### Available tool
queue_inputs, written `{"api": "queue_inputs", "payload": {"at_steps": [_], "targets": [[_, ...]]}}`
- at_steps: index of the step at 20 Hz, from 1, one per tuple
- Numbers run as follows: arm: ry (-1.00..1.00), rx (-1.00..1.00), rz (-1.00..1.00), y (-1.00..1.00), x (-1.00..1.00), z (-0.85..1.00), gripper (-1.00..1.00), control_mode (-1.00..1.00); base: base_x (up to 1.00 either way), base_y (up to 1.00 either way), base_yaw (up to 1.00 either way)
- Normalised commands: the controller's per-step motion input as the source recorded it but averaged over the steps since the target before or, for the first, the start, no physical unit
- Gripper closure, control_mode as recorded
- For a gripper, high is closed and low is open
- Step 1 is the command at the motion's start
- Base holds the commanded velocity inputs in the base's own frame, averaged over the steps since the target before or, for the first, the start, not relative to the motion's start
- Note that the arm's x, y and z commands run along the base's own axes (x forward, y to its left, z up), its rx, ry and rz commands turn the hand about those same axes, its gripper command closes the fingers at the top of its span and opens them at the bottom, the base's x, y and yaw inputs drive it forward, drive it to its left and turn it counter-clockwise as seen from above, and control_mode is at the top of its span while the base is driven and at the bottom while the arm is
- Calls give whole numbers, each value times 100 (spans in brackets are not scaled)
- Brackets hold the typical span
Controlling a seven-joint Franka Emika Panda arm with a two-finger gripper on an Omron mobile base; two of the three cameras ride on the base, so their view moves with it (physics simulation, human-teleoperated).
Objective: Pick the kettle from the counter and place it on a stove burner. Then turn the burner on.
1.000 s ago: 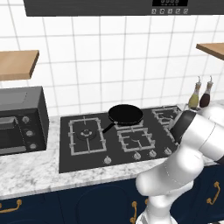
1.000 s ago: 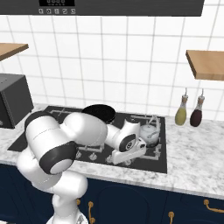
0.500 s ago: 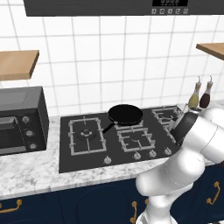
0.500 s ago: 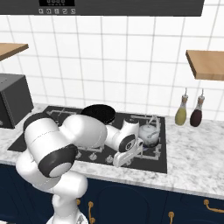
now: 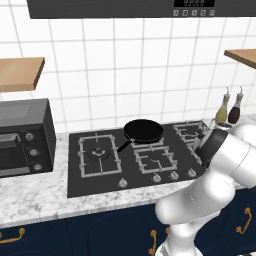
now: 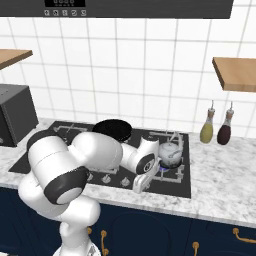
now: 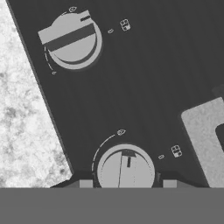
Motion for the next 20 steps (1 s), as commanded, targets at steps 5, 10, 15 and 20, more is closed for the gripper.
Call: {"api": "queue_inputs", "payload": {"at_steps": [5, 10, 15, 20], "targets": [[0, 0, 6, 0, -1, 0, 100, -100, 0, 0, 0], [0, 0, 0, 0, 0, 0, -100, -100, 0, 0, 0], [0, -2, 0, 0, 0, 2, -100, -100, 0, 0, 0], [-2, -1, 0, 0, 0, 8, -100, -100, 0, 0, 0]]}}
